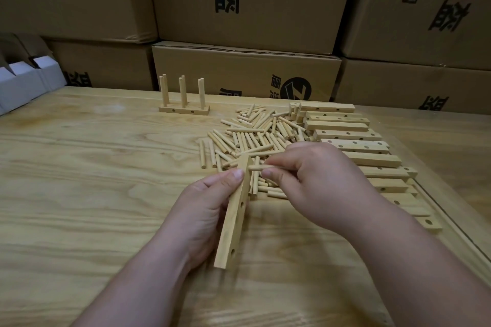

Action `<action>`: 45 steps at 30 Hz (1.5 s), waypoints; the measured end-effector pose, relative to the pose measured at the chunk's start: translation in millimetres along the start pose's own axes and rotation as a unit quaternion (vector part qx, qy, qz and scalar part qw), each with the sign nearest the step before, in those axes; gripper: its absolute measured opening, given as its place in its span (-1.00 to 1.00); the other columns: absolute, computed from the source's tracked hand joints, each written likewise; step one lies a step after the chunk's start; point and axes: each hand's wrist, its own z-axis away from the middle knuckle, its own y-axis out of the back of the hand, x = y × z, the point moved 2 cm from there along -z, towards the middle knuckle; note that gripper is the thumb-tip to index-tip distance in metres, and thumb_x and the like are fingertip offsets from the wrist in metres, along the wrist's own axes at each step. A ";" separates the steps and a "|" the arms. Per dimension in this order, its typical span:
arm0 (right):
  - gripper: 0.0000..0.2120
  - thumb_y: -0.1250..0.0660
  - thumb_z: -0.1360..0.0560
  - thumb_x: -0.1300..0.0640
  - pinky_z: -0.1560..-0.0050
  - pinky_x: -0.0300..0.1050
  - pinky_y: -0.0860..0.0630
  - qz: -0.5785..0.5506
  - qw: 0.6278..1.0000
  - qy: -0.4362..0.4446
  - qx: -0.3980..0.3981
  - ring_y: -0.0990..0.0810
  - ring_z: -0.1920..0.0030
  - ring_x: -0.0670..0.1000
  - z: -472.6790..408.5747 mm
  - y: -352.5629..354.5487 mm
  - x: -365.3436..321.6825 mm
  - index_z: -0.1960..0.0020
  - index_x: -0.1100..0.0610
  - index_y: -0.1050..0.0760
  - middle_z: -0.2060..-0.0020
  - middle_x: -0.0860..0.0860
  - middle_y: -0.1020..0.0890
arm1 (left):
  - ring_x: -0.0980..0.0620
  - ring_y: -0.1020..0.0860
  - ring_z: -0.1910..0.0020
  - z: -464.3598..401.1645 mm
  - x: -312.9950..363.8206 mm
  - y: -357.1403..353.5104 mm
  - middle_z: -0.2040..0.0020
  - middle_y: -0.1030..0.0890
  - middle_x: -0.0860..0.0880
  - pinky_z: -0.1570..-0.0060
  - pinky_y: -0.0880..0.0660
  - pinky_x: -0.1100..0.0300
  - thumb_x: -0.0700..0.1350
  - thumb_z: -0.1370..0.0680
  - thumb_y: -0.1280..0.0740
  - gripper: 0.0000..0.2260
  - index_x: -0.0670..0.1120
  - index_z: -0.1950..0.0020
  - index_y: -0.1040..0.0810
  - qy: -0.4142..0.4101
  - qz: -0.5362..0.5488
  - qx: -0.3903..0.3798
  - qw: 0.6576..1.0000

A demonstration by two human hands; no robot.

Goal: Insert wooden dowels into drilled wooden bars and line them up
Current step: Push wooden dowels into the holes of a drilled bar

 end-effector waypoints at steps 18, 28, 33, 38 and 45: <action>-0.81 -0.40 -0.51 -0.18 0.22 -0.21 -0.44 -0.285 0.931 -0.217 -0.061 -0.60 0.19 -0.25 -0.2 -7.4 13.8 0.19 -0.16 -0.72 0.26 -0.37 -0.66 | 0.07 -0.69 0.15 -3.9 -4.4 2.1 -0.01 -0.74 -0.11 0.20 -0.61 0.20 -0.02 -0.31 -0.55 -0.58 -0.04 -0.16 -0.73 -0.017 -0.005 -0.007 1.000; -0.73 -0.27 -0.58 -0.18 0.17 0.00 -0.60 0.005 0.999 -0.031 -0.008 -0.56 0.18 -0.13 0.7 -7.5 2.6 -0.01 -0.07 -0.67 0.22 -0.16 -0.62 | 0.11 -0.59 0.32 -3.3 -4.6 3.7 0.21 -0.68 -0.04 0.33 -0.54 0.26 0.05 -0.38 -0.49 -0.61 -0.12 -0.13 -0.72 -0.003 -0.032 0.005 0.999; -0.87 -0.35 -0.55 -0.16 0.13 -0.24 -0.56 -0.158 0.978 -0.135 -0.038 -0.62 0.15 -0.22 1.0 -12.9 8.6 0.05 -0.17 -0.65 0.20 -0.16 -0.71 | 0.14 -0.67 0.17 -3.0 -5.9 3.7 0.04 -0.74 -0.05 0.21 -0.57 0.30 -0.04 -0.38 -0.50 -0.59 -0.16 -0.18 -0.70 -0.013 0.005 -0.009 1.000; -0.90 -0.41 -0.52 -0.14 0.17 -0.32 -0.45 -0.246 0.954 -0.170 -0.033 -0.57 0.12 -0.38 -1.7 -15.9 8.5 0.09 -0.17 -0.68 0.22 -0.36 -0.66 | 0.16 -0.65 0.19 -4.4 -5.3 3.6 0.05 -0.74 0.00 0.23 -0.57 0.28 0.05 -0.35 -0.54 -0.58 -0.03 -0.18 -0.72 -0.032 -0.013 0.008 0.999; -0.84 -0.34 -0.55 -0.19 0.30 -0.24 -0.49 -0.322 0.929 -0.168 0.072 -0.63 0.29 -0.18 -3.3 5.3 11.5 -0.06 -0.20 -0.62 0.23 -0.13 -0.68 | 0.05 -0.61 0.25 -5.0 -8.0 4.1 0.20 -0.68 -0.08 0.24 -0.55 0.20 0.23 -0.40 -0.46 -0.68 -0.01 0.12 -0.75 -0.035 -0.078 0.036 0.996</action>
